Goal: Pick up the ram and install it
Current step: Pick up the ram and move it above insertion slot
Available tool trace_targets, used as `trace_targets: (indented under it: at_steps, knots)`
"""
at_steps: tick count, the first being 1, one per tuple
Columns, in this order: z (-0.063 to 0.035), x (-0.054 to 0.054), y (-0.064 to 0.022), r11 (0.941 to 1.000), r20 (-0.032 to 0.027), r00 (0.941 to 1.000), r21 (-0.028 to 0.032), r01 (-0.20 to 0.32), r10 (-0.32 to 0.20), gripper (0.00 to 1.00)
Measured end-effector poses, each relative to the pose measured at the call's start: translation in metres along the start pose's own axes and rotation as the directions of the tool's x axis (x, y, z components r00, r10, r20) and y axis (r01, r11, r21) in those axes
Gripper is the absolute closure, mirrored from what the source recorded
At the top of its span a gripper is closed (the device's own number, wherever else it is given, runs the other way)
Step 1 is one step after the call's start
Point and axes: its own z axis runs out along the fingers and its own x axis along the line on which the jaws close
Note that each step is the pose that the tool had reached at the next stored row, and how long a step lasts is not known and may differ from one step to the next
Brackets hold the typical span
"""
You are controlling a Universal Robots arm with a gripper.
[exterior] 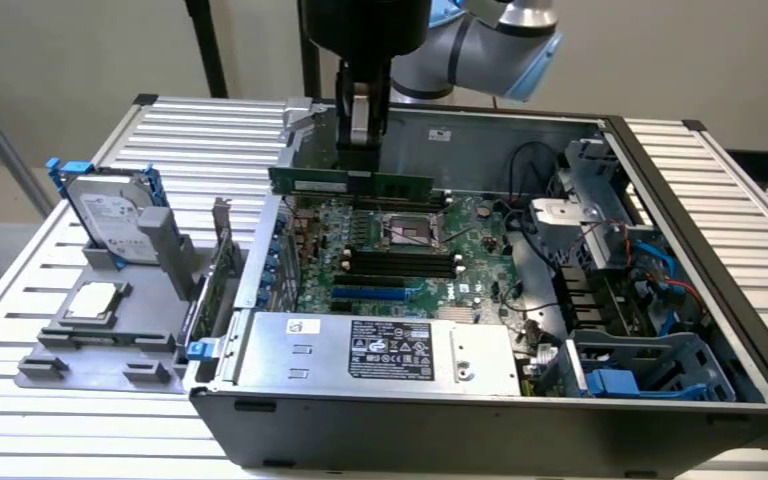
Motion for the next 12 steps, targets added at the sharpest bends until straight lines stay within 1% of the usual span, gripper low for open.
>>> trace_targets:
  at_steps: [12]
  knots:
    - [0.0173,-0.047,-0.0207,1.0000,0.0000,1.0000,0.0000,0.000,0.000,0.86]
